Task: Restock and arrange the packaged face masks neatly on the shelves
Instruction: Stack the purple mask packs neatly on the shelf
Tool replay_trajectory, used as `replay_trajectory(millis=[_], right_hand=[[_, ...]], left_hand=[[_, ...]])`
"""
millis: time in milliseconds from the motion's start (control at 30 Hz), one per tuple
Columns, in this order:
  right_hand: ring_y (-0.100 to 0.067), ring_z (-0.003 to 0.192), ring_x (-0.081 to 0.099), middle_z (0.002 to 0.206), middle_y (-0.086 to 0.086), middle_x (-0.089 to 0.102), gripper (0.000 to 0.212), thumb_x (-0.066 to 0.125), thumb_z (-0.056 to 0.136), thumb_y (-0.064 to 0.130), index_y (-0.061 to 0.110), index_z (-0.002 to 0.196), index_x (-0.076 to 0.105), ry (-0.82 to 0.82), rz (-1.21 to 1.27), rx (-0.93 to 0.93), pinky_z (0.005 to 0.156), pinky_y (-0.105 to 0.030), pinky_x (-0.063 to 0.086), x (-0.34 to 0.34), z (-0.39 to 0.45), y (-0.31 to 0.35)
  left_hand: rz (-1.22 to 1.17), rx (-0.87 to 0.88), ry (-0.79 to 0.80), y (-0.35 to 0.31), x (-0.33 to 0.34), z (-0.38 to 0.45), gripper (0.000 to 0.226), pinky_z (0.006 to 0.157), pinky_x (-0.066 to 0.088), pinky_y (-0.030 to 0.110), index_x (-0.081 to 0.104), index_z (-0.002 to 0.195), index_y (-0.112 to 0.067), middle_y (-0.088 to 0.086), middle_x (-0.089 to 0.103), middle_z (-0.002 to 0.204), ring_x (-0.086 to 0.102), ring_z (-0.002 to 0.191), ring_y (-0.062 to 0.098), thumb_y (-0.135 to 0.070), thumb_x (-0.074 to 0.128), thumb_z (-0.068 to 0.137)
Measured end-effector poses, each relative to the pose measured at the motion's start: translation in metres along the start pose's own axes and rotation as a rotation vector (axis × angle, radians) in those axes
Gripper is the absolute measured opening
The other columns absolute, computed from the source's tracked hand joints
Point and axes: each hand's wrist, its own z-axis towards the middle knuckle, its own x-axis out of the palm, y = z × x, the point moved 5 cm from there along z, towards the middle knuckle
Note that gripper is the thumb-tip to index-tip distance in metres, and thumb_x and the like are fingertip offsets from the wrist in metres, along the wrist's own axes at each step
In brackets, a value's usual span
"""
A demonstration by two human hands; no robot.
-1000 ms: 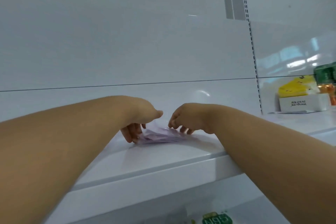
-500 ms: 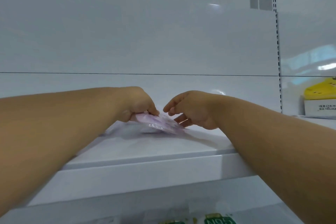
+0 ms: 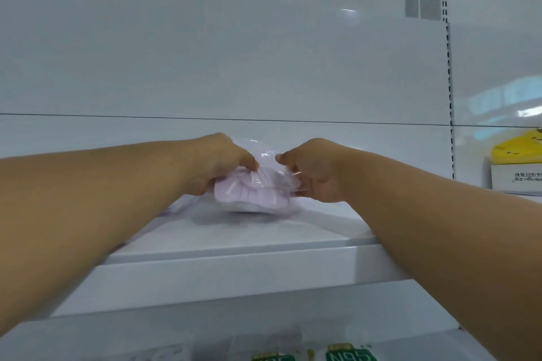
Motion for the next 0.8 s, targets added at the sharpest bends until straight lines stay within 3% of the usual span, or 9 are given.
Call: replay_trajectory(millis=[67, 133, 200, 267, 433, 500, 600, 667, 800], right_hand=[[-0.024, 0.078, 0.065, 0.090, -0.010, 0.061, 0.014, 0.065, 0.092, -0.004, 0.005, 0.082, 0.059, -0.017, -0.089, -0.022, 0.062, -0.030, 0.056, -0.001, -0.002, 0.001], [-0.028, 0.093, 0.066, 0.092, -0.009, 0.057, 0.022, 0.066, 0.089, -0.007, 0.009, 0.082, 0.053, -0.047, -0.113, -0.045, 0.072, -0.032, 0.055, -0.002, 0.000, 0.001], [-0.033, 0.107, 0.065, 0.102, -0.013, 0.058, 0.028, 0.066, 0.088, -0.008, 0.012, 0.085, 0.048, -0.061, -0.093, -0.091, 0.086, -0.035, 0.056, -0.001, 0.003, 0.003], [-0.034, 0.108, 0.065, 0.110, -0.018, 0.058, 0.029, 0.067, 0.086, -0.009, 0.012, 0.087, 0.047, -0.091, -0.038, -0.138, 0.094, -0.039, 0.055, -0.003, 0.006, 0.005], [-0.030, 0.086, 0.068, 0.100, -0.013, 0.069, 0.019, 0.071, 0.090, 0.012, 0.003, 0.105, 0.066, -0.050, 0.032, -0.114, 0.086, -0.042, 0.059, -0.004, 0.016, 0.003], [-0.028, 0.080, 0.066, 0.096, -0.011, 0.069, 0.022, 0.071, 0.091, 0.019, 0.006, 0.108, 0.069, -0.020, -0.010, -0.089, 0.079, -0.039, 0.060, -0.002, 0.016, 0.001], [-0.028, 0.081, 0.066, 0.102, -0.014, 0.069, 0.012, 0.070, 0.092, 0.013, 0.006, 0.101, 0.066, 0.025, 0.023, -0.131, 0.070, -0.035, 0.057, 0.001, 0.014, 0.005], [-0.028, 0.081, 0.069, 0.107, -0.015, 0.072, 0.016, 0.066, 0.093, 0.004, 0.003, 0.109, 0.066, 0.065, 0.080, -0.202, 0.069, -0.034, 0.058, 0.002, 0.013, 0.009], [-0.029, 0.087, 0.073, 0.107, -0.014, 0.074, 0.031, 0.062, 0.091, -0.006, 0.006, 0.120, 0.065, 0.125, 0.099, -0.288, 0.081, -0.042, 0.060, 0.004, 0.009, 0.014]], left_hand=[[0.053, -0.010, 0.035, 0.003, 0.007, -0.003, 0.016, 0.100, 0.053, 0.050, 0.057, 0.089, -0.014, 0.012, 0.065, 0.103, 0.067, 0.099, 0.034, -0.008, 0.072, 0.088], [0.080, -0.013, 0.016, 0.003, 0.006, -0.002, 0.025, 0.097, 0.051, 0.043, 0.051, 0.085, -0.018, 0.004, 0.056, 0.095, 0.059, 0.095, 0.030, -0.006, 0.073, 0.088], [0.093, 0.028, -0.040, 0.000, 0.001, 0.002, 0.043, 0.097, 0.049, 0.039, 0.051, 0.112, -0.021, 0.004, 0.053, 0.108, 0.054, 0.104, 0.027, -0.009, 0.080, 0.082], [0.052, 0.087, -0.107, -0.002, -0.007, 0.010, 0.089, 0.100, 0.050, 0.044, 0.036, 0.148, -0.027, 0.003, 0.051, 0.122, 0.055, 0.113, 0.029, -0.009, 0.085, 0.075], [-0.227, 0.237, -0.148, -0.012, -0.014, 0.011, 0.111, 0.077, 0.063, 0.038, 0.019, 0.156, -0.038, 0.008, 0.054, 0.132, 0.070, 0.086, 0.020, 0.006, 0.081, 0.075], [-0.291, 0.246, -0.109, -0.013, -0.012, 0.010, 0.107, 0.061, 0.062, 0.026, 0.023, 0.156, -0.030, 0.006, 0.049, 0.140, 0.068, 0.094, 0.022, 0.011, 0.080, 0.075], [-0.323, 0.242, -0.039, -0.012, -0.009, 0.011, 0.066, 0.060, 0.060, 0.028, 0.056, 0.130, -0.007, 0.017, 0.067, 0.122, 0.074, 0.087, 0.027, 0.014, 0.079, 0.072], [-0.288, 0.239, -0.032, -0.012, -0.012, 0.010, 0.046, 0.066, 0.061, 0.032, 0.064, 0.114, -0.002, 0.018, 0.074, 0.105, 0.075, 0.081, 0.026, 0.012, 0.079, 0.073], [-0.351, 0.207, 0.093, -0.013, -0.012, 0.006, 0.038, 0.090, 0.058, 0.033, 0.067, 0.115, 0.000, 0.015, 0.075, 0.107, 0.074, 0.099, 0.026, 0.009, 0.075, 0.079]])
